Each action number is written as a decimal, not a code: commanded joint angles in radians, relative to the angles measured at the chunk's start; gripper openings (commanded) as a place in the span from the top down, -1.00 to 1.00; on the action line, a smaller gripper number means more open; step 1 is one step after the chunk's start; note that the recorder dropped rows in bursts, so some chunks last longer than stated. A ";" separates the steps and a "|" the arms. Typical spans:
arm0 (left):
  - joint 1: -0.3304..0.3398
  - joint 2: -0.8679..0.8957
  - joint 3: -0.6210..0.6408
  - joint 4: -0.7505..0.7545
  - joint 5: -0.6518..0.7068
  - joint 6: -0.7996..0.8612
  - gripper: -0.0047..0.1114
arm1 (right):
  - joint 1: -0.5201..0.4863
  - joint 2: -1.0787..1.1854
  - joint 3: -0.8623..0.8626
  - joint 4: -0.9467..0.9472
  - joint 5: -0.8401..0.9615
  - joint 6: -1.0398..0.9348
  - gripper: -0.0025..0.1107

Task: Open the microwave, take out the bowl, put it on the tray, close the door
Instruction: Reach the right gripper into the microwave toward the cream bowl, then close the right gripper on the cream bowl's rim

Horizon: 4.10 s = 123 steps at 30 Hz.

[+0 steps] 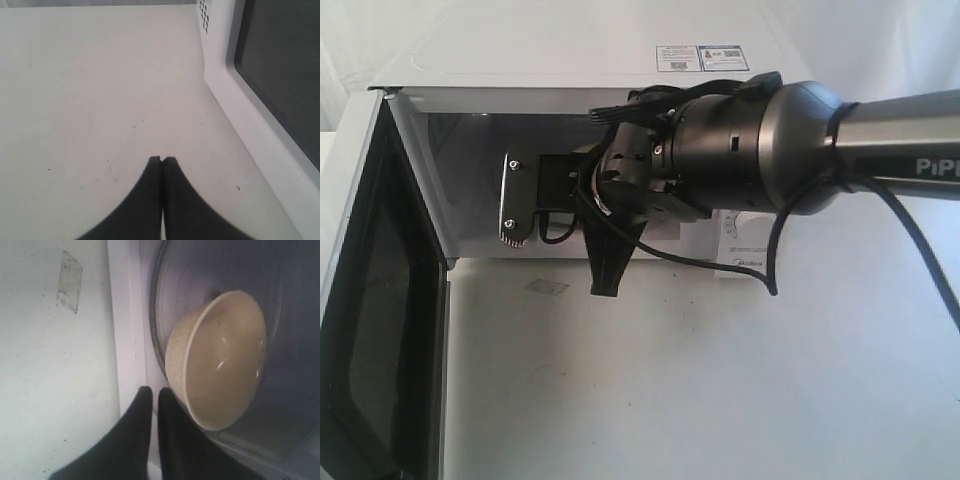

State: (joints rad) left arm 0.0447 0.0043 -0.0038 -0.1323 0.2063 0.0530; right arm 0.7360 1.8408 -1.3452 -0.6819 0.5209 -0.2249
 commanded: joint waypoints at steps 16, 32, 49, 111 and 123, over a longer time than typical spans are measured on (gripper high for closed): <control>-0.008 -0.004 0.004 -0.008 0.003 0.000 0.92 | -0.027 0.111 -0.052 -0.133 -0.127 0.159 0.04; -0.008 -0.004 0.004 -0.008 0.003 0.000 0.92 | -0.079 0.176 -0.079 -0.227 -0.154 0.180 0.14; -0.008 -0.004 0.004 -0.008 0.003 0.000 0.92 | -0.079 0.176 -0.079 -0.236 -0.152 0.183 0.96; -0.008 -0.004 0.004 -0.008 0.003 0.000 0.92 | -0.036 0.080 -0.079 -0.240 -0.097 0.230 0.96; -0.008 -0.004 0.004 -0.008 0.003 0.000 0.92 | 0.024 0.072 -0.077 -0.209 -0.040 0.233 0.96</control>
State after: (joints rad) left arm 0.0447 0.0043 -0.0038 -0.1323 0.2063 0.0530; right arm 0.7457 1.9297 -1.4220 -0.8951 0.4704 0.0000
